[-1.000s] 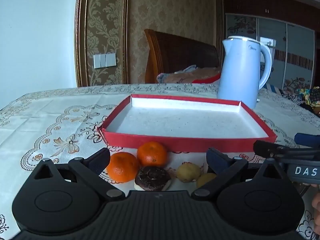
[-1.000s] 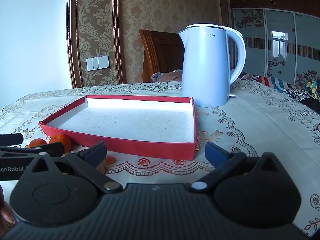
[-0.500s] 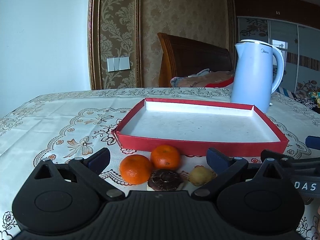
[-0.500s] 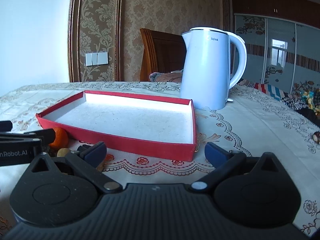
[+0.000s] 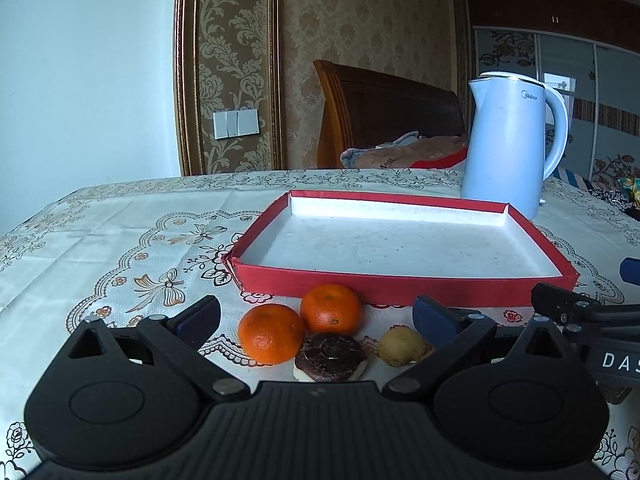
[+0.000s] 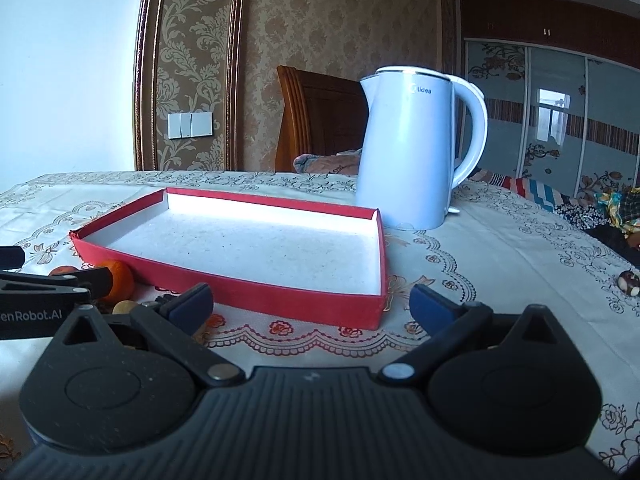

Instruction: Organize fruits

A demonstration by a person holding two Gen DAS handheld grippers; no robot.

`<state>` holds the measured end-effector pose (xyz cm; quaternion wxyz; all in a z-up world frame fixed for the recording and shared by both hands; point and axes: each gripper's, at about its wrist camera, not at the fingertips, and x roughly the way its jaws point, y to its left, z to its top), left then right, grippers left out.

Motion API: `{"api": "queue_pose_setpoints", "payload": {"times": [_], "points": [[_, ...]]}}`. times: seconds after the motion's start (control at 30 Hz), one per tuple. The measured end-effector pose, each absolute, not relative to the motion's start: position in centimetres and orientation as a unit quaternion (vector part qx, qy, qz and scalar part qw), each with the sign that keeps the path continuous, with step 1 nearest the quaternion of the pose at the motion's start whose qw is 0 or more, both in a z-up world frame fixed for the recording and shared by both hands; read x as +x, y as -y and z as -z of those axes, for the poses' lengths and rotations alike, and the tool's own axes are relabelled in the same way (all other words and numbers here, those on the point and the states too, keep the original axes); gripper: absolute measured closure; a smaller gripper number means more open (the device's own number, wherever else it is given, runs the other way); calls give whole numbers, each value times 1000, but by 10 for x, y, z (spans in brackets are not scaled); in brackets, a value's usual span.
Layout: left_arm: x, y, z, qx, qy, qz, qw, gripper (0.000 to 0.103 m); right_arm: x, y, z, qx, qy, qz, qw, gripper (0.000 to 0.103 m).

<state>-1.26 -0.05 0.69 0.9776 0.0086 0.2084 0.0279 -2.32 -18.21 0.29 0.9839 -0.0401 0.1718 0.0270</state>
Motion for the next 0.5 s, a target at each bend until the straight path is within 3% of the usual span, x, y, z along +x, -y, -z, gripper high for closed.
{"api": "queue_pose_setpoints", "payload": {"times": [0.5], "points": [[-14, 2, -7, 12, -204, -23, 979, 0, -23, 179, -4, -53, -169, -10, 984, 0]]}}
